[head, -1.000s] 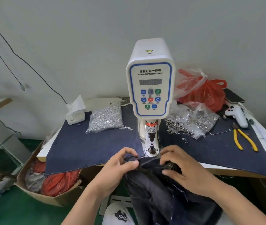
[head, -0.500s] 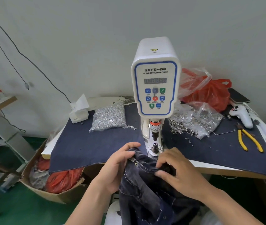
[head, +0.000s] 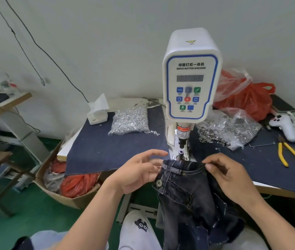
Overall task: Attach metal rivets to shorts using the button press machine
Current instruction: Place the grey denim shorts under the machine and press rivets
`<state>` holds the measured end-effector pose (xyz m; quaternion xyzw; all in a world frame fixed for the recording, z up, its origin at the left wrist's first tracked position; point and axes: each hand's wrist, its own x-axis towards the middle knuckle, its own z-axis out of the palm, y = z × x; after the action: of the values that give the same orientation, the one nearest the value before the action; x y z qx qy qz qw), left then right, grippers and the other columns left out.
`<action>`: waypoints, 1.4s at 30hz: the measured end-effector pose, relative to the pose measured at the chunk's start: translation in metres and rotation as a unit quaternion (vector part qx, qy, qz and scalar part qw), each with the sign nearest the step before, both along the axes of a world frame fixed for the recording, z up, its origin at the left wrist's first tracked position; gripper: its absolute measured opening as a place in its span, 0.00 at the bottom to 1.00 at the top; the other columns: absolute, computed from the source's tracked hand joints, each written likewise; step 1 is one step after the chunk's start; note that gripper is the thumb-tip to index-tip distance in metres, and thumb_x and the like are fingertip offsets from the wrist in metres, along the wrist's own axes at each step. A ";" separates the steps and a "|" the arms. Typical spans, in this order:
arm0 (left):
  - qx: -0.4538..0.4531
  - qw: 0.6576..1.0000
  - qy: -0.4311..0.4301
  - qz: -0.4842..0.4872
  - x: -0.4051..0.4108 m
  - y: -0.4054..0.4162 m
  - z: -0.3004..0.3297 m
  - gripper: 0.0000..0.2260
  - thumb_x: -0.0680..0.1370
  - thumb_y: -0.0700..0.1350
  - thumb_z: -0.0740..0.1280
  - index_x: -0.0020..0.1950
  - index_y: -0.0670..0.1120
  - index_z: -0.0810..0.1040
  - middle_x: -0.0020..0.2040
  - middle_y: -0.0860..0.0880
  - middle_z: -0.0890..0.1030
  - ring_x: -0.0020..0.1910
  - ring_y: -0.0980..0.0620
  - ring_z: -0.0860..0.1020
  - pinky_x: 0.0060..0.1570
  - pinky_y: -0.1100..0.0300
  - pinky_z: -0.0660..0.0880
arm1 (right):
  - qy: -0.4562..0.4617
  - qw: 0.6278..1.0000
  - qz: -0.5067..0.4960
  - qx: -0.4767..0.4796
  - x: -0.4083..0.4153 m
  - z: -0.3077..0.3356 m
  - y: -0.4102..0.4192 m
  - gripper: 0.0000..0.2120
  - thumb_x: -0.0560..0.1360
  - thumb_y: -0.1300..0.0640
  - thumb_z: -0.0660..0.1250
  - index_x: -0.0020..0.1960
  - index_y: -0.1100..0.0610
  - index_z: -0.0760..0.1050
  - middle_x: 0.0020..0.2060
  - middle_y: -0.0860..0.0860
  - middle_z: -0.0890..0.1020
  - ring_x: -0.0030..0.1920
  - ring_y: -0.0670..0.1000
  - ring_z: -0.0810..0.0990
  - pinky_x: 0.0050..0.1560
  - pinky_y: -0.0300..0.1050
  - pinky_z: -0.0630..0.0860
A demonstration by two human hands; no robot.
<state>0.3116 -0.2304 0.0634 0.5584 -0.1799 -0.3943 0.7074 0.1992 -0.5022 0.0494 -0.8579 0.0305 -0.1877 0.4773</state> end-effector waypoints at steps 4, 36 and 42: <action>0.006 0.998 -0.034 -0.044 -0.008 -0.021 0.000 0.24 0.79 0.25 0.62 0.74 0.39 0.75 0.65 0.35 0.80 0.60 0.40 0.81 0.59 0.46 0.80 | -0.007 0.989 0.027 -0.145 -0.005 0.015 0.013 0.20 0.75 0.42 0.70 0.66 0.41 0.74 0.63 0.35 0.78 0.63 0.39 0.77 0.62 0.34 0.70; 0.274 0.918 -0.235 -0.168 0.020 -0.022 -0.010 0.12 0.77 0.60 0.75 0.54 0.54 0.87 0.45 0.56 0.84 0.44 0.59 0.81 0.52 0.61 0.76 | 0.258 0.893 0.269 0.252 0.028 -0.027 -0.014 0.18 0.74 0.56 0.73 0.62 0.61 0.82 0.58 0.60 0.85 0.58 0.56 0.83 0.60 0.47 0.77; 0.213 0.961 -0.157 -0.082 0.027 -0.027 -0.034 0.19 0.76 0.52 0.77 0.58 0.39 0.83 0.51 0.47 0.85 0.51 0.50 0.82 0.61 0.50 0.78 | 0.279 0.890 0.110 0.344 0.049 -0.036 -0.006 0.19 0.60 0.58 0.70 0.48 0.67 0.80 0.39 0.62 0.84 0.36 0.57 0.82 0.39 0.44 0.78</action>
<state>0.3384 -0.2577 0.0292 0.7343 -0.2461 -0.3876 0.4999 0.2482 -0.5083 0.0134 -0.6547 0.1302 0.1350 0.7323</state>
